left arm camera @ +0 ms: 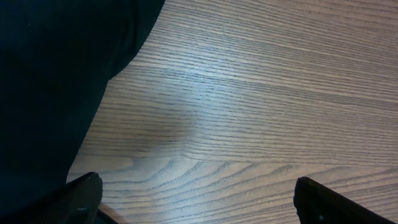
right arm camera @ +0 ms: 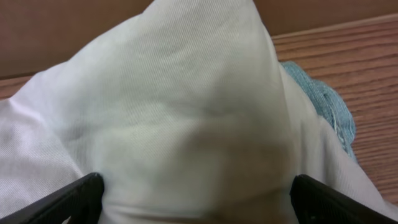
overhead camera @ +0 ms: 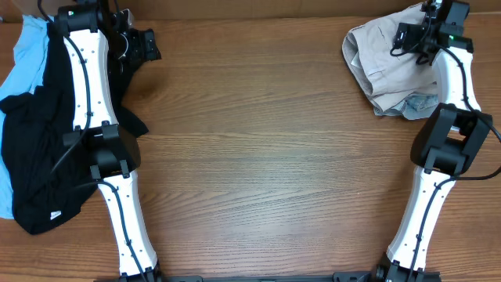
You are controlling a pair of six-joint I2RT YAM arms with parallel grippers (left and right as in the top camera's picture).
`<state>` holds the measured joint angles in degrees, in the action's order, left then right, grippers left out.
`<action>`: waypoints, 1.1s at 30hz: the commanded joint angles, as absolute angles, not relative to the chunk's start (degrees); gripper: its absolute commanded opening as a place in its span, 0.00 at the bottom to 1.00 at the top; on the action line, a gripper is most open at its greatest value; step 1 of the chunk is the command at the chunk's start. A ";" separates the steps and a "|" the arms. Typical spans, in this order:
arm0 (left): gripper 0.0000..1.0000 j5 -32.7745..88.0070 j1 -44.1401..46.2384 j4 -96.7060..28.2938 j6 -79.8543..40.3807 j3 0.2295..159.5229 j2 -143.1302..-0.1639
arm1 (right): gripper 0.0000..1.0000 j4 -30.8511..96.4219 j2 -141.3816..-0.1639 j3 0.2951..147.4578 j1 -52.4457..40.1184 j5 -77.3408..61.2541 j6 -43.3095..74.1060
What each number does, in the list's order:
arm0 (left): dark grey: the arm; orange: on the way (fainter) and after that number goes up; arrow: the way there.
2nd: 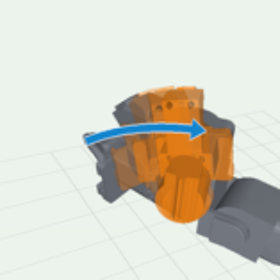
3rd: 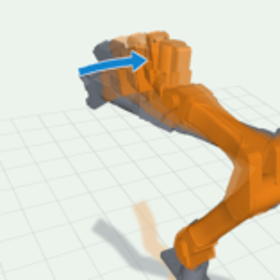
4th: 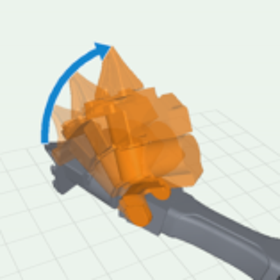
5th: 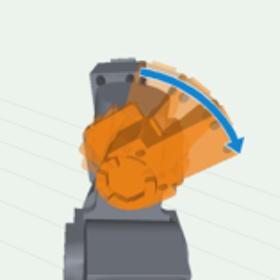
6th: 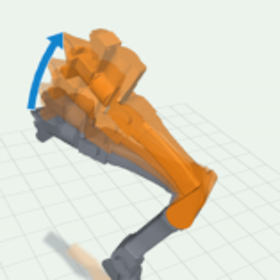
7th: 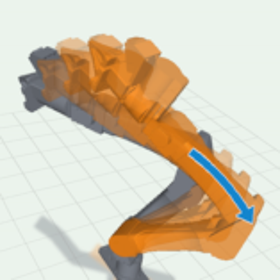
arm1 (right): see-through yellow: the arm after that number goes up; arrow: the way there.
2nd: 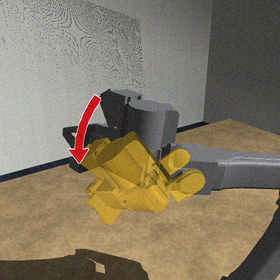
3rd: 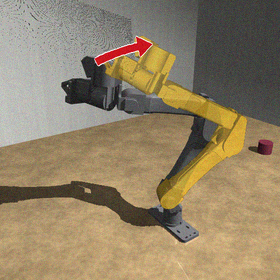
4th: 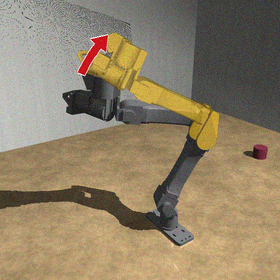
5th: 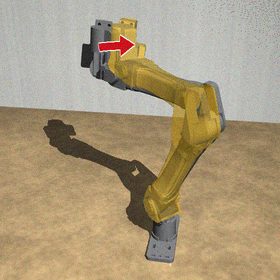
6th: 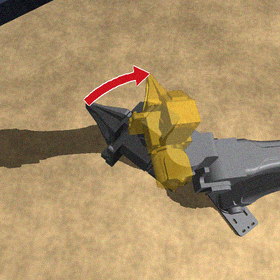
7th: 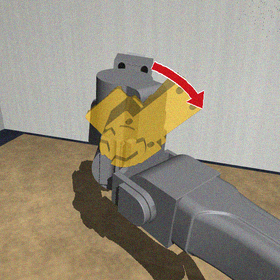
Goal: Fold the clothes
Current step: 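Release the shorts and press them flat on the stack with the right gripper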
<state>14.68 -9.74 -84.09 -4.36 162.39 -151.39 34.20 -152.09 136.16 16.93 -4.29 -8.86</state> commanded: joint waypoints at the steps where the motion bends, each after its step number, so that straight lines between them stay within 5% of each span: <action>1: 1.00 14.39 -9.30 -83.81 -4.97 163.22 -149.71 | 1.00 35.42 -154.34 126.74 20.16 -2.02 -7.73; 9: 1.00 14.39 -9.30 -83.72 -4.95 163.22 -149.71 | 1.00 38.02 -152.83 125.97 21.89 -2.76 -3.99; 23: 1.00 14.39 -9.30 -83.72 -4.95 163.22 -149.71 | 1.00 54.89 -135.20 151.92 21.78 -3.25 -4.05; 33: 1.00 14.39 -9.30 -83.74 -4.95 163.22 -149.71 | 1.00 70.98 -116.49 163.26 17.54 -22.90 -4.40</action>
<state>14.68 -9.74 -83.94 -4.36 162.39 -151.39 67.92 -123.07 160.92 19.79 -12.73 -4.51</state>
